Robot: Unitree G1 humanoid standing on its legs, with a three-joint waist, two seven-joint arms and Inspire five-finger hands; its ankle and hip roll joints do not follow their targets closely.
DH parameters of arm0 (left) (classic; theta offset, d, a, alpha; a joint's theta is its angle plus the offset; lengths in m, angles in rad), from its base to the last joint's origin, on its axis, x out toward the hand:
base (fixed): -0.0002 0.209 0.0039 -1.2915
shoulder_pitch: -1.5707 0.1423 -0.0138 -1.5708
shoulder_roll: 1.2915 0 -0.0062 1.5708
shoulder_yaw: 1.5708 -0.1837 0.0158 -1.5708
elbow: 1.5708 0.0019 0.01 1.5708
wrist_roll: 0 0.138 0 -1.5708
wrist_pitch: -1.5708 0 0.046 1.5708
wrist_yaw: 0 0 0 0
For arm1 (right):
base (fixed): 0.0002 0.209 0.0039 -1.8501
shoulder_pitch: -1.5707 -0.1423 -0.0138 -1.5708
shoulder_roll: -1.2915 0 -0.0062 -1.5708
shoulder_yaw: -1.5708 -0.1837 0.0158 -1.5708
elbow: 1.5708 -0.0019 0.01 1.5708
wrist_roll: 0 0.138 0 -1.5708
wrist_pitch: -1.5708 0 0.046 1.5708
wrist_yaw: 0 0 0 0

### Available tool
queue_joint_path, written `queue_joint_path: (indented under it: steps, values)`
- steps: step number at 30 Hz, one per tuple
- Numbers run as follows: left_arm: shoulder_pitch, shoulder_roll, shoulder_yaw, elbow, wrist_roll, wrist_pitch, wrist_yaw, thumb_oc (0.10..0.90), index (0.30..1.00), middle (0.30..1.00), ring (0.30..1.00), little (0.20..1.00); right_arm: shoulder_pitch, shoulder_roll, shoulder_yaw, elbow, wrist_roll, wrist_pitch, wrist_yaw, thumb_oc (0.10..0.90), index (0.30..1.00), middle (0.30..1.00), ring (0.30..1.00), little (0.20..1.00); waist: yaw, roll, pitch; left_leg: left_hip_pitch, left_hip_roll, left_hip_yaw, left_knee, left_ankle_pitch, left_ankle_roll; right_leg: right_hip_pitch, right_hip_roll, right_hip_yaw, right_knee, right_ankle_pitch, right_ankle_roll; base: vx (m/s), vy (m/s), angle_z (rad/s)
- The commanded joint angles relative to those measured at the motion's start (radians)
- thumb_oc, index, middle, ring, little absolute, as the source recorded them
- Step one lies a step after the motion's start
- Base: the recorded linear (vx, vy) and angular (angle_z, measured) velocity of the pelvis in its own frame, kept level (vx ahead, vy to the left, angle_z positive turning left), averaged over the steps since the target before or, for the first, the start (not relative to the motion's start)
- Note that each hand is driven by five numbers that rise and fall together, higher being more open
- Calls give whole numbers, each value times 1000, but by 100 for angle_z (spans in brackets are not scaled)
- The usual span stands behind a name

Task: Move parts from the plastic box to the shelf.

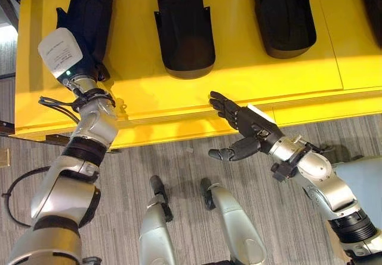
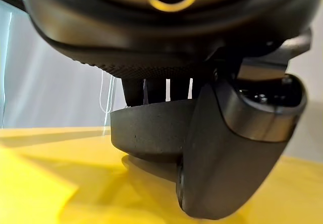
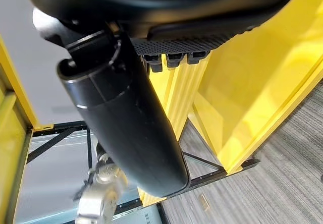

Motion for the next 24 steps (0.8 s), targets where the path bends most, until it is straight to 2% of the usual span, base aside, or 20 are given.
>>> queue_joint_path:
  steps: [1,9,13,24]
  values:
    - [-52,4,-8,7,-34,-7,6,400,300,300,300,300,45,-17,36,16,17,2,17,900,1000,1000,1000,1000,-55,-4,-53,42,39,-18,49,-103,9,21,-54,-34,-6,-7,63,-1,2,-11]
    - [-19,-21,17,19,-130,11,54,400,300,300,300,300,39,-16,46,18,22,0,3,900,1000,1000,1000,1000,-54,-8,-51,38,36,-21,57,-105,10,19,-51,-31,1,-12,60,1,0,-1]
    - [18,-42,31,5,-155,56,77,400,300,300,300,300,47,-9,52,15,25,-6,-9,900,1000,1000,1000,1000,-48,-9,-49,42,37,-24,55,-103,10,25,-50,-34,-4,-12,61,4,-17,0]
    - [92,-98,67,-24,-199,61,148,400,300,300,300,300,41,7,64,8,38,-1,-41,900,1000,1000,1000,1000,-27,-15,-37,30,32,-37,65,-106,16,28,-45,-47,-2,-14,56,1,-38,-1]
